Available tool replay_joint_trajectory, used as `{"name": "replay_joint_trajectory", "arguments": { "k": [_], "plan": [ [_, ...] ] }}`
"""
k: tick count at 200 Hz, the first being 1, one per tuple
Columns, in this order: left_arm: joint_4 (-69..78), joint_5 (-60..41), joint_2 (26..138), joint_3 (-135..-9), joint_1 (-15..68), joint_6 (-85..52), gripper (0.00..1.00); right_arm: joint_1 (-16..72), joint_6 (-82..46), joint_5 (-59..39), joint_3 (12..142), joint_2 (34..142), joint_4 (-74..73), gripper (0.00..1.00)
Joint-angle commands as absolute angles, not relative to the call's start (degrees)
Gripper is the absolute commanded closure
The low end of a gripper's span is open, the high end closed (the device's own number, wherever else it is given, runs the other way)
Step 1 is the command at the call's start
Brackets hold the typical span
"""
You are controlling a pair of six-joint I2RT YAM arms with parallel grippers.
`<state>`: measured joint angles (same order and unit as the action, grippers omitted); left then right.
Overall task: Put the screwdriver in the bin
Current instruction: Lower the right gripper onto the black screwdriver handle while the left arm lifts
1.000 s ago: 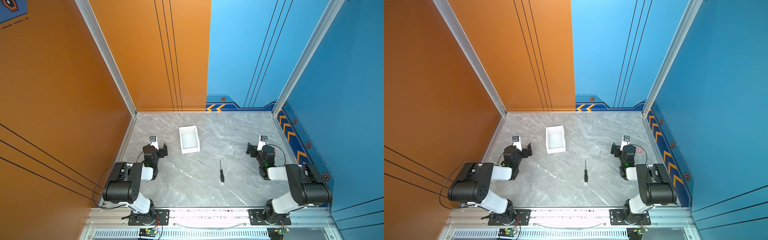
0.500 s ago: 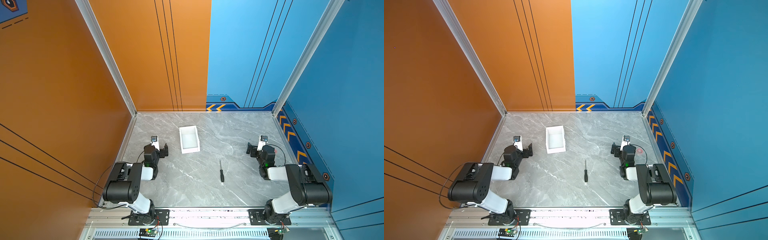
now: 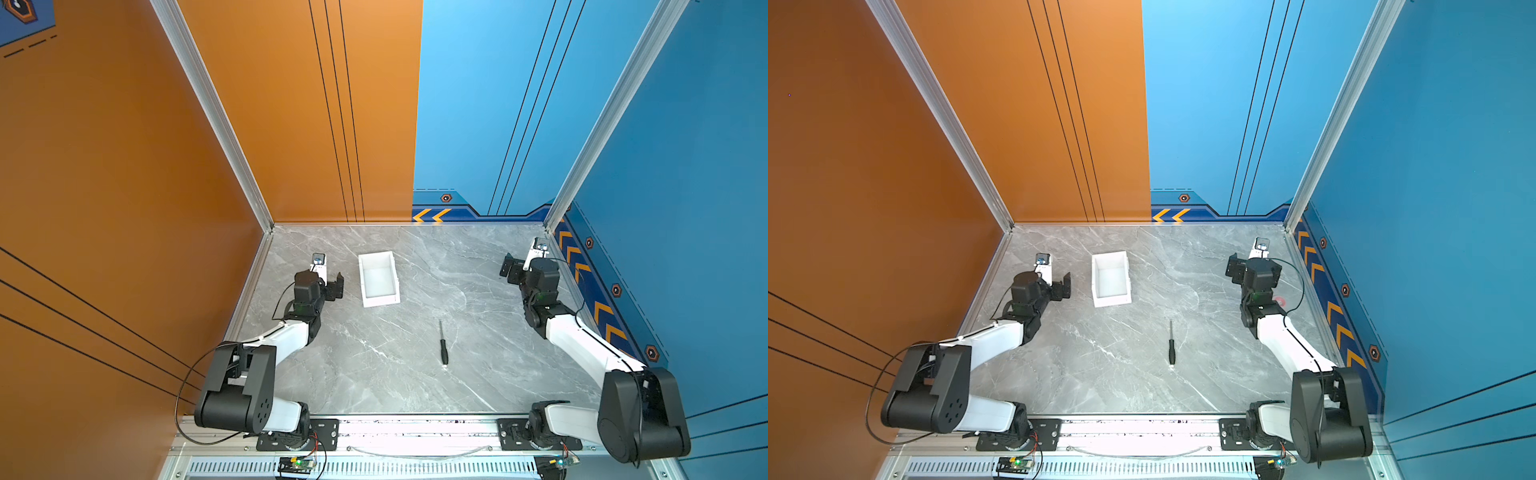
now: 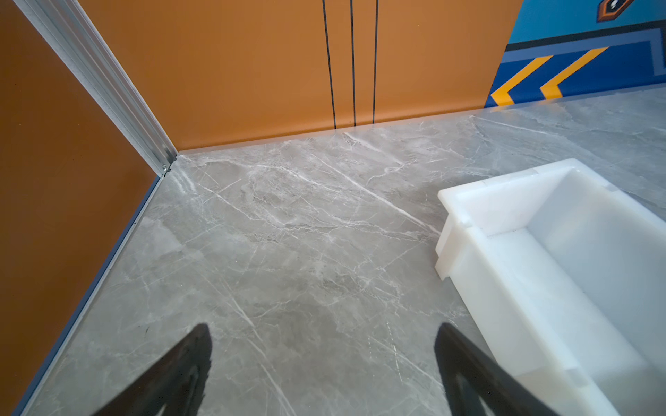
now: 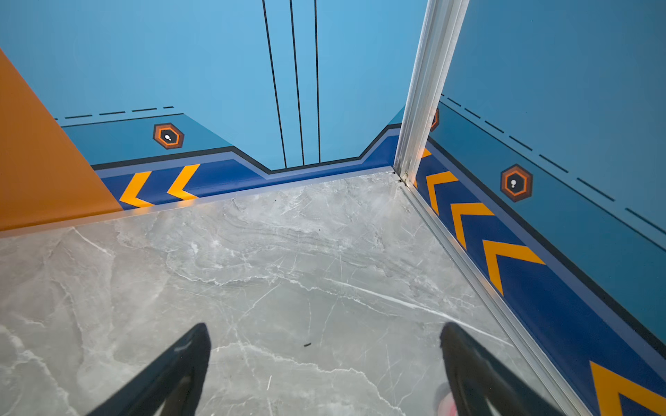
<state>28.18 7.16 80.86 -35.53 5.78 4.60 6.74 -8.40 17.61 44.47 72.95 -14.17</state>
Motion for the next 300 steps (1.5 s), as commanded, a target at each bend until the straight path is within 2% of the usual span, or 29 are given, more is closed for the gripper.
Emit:
{"name": "replay_joint_trajectory", "arguments": {
  "k": [1,33,64,86,102,111,130,159,173,193,226,300],
  "plan": [
    [6.82,6.73,79.59,-43.21,6.31,6.03,0.02,10.66,-16.87,22.78,51.6,73.24,12.56,0.0],
    [-16.98,0.9,79.85,-55.23,6.63,6.47,0.02,20.94,-24.83,22.87,57.68,73.9,28.93,0.0],
    [-35.86,-3.93,83.32,-67.64,6.7,4.15,0.02,31.18,-31.77,16.16,59.49,76.42,38.13,0.1],
    [-45.03,-8.61,85.69,-73.86,6.55,3.26,0.02,39.11,-37.11,15.2,59.16,78.46,42.72,0.13],
    [-46.03,-11.76,84.89,-74.59,6.68,3.68,0.02,45.04,-41.25,15.36,57.1,78.32,43.31,0.15],
    [-46.19,-13.49,84.4,-74.77,6.91,4.48,0.02,47.19,-42.67,14.22,56.18,78.51,43.48,0.19],
    [-46.71,-15.33,83.27,-75.12,7.75,5.48,0.02,50.04,-46.52,11.06,54.7,79.43,43.58,0.3],
    [-48.39,-16.2,81.69,-75.89,9.26,6.82,0.02,53.69,-50.82,11.16,53.02,80.6,43.35,0.35],
    [-49.39,-18.48,80.54,-76.03,10.12,8.59,0.02,54.22,-52.01,10.29,51.34,81.25,41.22,0.42],
    [-49.67,-18.41,78.4,-75.12,11.98,11.28,0.02,54.65,-52.62,9.66,50.62,83.16,39.36,0.44],
    [-50.15,-11.06,75.8,-73.95,16.42,14.59,0.02,54.72,-52.39,8.49,51.99,87.85,38.04,0.48],
    [-50.03,-9.33,74.36,-71.89,19.81,13.48,0.02,54.93,-52.29,7.2,54.05,94.4,37.18,0.57]
  ]
}}
